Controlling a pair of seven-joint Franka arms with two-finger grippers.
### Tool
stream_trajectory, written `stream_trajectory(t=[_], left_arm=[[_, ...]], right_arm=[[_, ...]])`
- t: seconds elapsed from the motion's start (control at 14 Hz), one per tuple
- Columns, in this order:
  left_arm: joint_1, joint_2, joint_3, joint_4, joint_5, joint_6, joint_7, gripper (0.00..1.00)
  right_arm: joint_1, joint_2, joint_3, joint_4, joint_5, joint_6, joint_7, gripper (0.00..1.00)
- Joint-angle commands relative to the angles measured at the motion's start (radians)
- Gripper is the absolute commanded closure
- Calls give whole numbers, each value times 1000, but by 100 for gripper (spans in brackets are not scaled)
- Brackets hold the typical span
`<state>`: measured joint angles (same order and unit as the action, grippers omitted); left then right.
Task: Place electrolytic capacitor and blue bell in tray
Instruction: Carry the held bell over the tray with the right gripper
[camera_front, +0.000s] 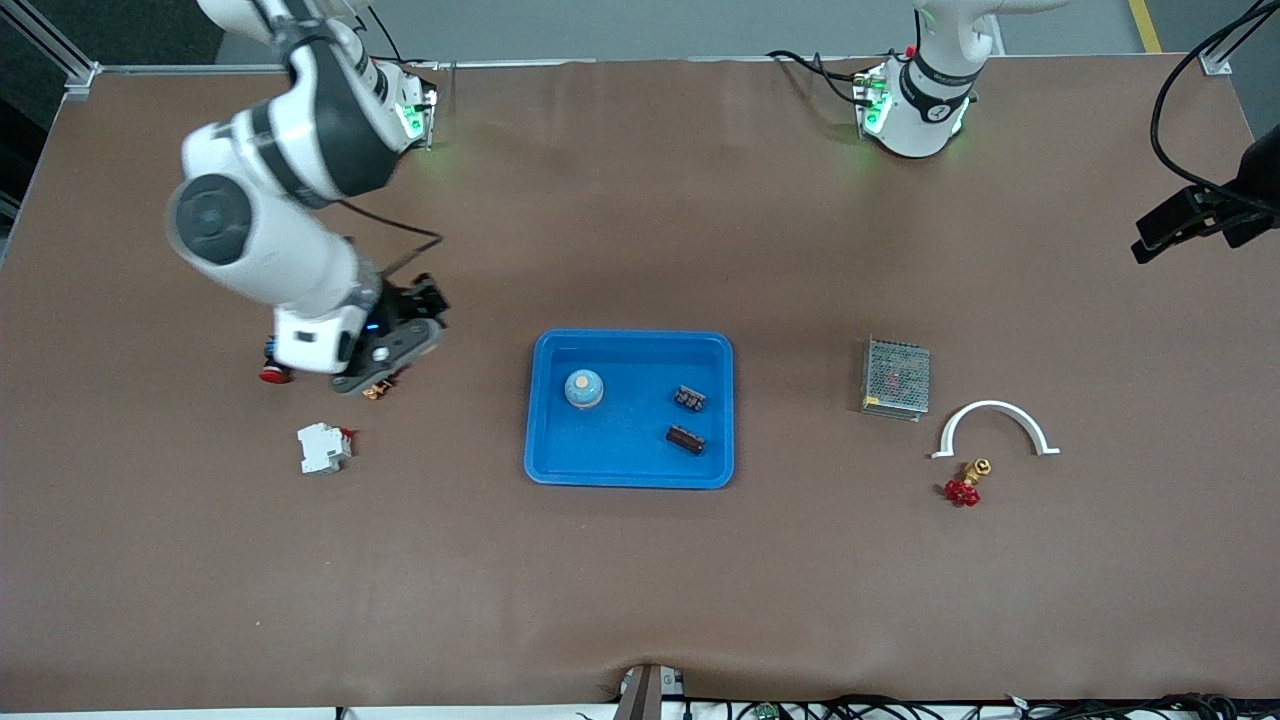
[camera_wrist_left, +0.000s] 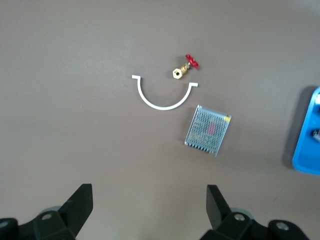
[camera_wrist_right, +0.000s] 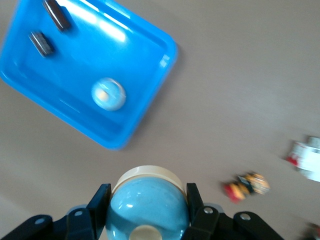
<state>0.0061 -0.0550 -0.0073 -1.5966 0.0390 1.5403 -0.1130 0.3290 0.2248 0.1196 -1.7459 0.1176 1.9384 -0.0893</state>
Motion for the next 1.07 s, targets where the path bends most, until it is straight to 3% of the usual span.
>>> stream_trajectory(t=[0.0,0.21,0.43,1.0], left_arm=[[2,-23,-2,-10,-21,-28,52,0],[-8,-14,-57,-3,-21,-63,26,0],[-5,-11,-118,6,-8,-68,24,0],[2,-11,-120,6,-10,-78,29,0]], right_arm=[[114,118,-14,89,-3,81,217,68],[206,227,-20,129,-22,212,376,68],[206,342,-21,213,-108,257,402,68],[194,504,-38,252,-176,457,401,68]])
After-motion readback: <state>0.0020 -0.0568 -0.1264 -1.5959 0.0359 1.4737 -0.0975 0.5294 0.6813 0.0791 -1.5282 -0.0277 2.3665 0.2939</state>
